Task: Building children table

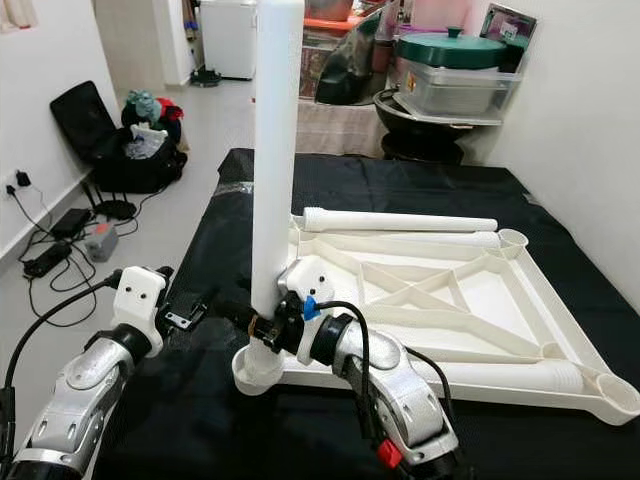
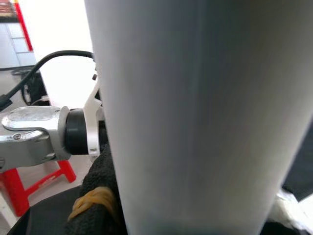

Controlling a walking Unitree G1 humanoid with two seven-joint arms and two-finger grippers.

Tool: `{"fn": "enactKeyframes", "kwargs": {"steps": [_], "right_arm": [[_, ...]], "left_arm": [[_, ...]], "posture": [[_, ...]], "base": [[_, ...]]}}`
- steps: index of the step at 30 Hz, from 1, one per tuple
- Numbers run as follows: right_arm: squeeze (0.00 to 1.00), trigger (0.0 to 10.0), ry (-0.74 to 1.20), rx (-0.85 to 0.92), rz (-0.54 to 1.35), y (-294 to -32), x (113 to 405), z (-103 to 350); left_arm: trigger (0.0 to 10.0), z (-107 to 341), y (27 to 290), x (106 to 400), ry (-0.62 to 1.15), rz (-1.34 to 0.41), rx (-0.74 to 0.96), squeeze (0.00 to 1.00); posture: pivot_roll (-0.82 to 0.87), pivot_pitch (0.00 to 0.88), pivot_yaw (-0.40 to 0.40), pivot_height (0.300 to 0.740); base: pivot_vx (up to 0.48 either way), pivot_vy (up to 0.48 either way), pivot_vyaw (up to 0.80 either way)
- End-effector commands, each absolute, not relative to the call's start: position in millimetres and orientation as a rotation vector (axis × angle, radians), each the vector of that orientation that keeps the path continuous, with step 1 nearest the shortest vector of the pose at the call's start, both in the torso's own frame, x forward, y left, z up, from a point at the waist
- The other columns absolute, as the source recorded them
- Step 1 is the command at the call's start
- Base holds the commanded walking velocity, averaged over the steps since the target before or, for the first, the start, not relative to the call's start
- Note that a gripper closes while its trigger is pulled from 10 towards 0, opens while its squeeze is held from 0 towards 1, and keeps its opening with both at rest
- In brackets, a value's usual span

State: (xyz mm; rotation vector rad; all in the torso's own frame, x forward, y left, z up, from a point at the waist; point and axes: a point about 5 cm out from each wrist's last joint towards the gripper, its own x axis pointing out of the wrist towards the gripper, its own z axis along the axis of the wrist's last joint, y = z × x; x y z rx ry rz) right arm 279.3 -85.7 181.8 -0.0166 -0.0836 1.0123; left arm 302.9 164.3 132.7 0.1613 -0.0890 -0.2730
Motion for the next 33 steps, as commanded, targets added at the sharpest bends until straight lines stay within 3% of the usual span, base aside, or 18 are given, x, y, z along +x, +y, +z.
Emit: {"fn": "enactKeyframes", "kwargs": {"steps": [1, 12, 33], "right_arm": [[0.0, 10.0, -0.042, -0.056, 0.963, -93, 290, 171], [0.0, 10.0, -0.071, -0.128, 0.969, -86, 303, 179], [0.0, 10.0, -0.037, -0.166, 0.998, -93, 268, 160]], "left_arm": [[10.0, 131, 166, 303, -0.081, -0.269, 0.176, 0.0], [10.0, 131, 166, 303, -0.082, -0.266, 0.179, 0.0], [10.0, 129, 164, 308, -0.076, -0.276, 0.188, 0.0]], "posture": [[0.11, 0.0, -0.07, 0.74], [0.13, 0.0, -0.085, 0.74], [0.08, 0.0, -0.056, 0.74]], "base": [[0.0, 0.0, 0.0], [0.0, 0.0, 0.0], [0.0, 0.0, 0.0]]}}
